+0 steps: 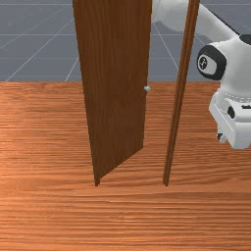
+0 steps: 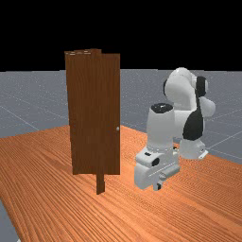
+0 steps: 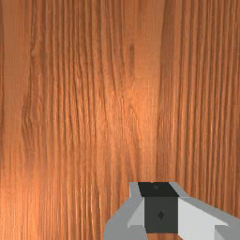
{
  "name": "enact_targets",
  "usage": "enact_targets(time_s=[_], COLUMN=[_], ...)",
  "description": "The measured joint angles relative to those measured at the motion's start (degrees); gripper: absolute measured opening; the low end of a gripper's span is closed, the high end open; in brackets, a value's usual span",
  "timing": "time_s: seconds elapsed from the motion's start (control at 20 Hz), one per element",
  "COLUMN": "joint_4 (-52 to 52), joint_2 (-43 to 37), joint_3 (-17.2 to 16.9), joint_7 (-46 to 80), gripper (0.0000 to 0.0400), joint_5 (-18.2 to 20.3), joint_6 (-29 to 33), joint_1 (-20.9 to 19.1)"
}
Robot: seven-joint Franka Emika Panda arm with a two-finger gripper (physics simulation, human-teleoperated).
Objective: Open the door
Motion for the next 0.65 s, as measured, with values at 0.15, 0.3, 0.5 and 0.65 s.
enact_targets(time_s=[0.15,0.3,0.5,0.65], joint_4=[-12.28,-18.21,-21.69,-20.11], joint_2=[-7.08,-10.71,-12.80,-11.60], joint_3=[0.95,0.94,1.38,0.64], joint_7=[-17.31,-27.13,-45.83,-55.62], gripper=[0.0000,0.0000,0.0000,0.0000], joint_5=[-0.12,0.81,1.29,1.73], joint_6=[5.23,7.68,8.35,6.93], joint_1=[-8.85,-14.95,-23.27,-28.80])
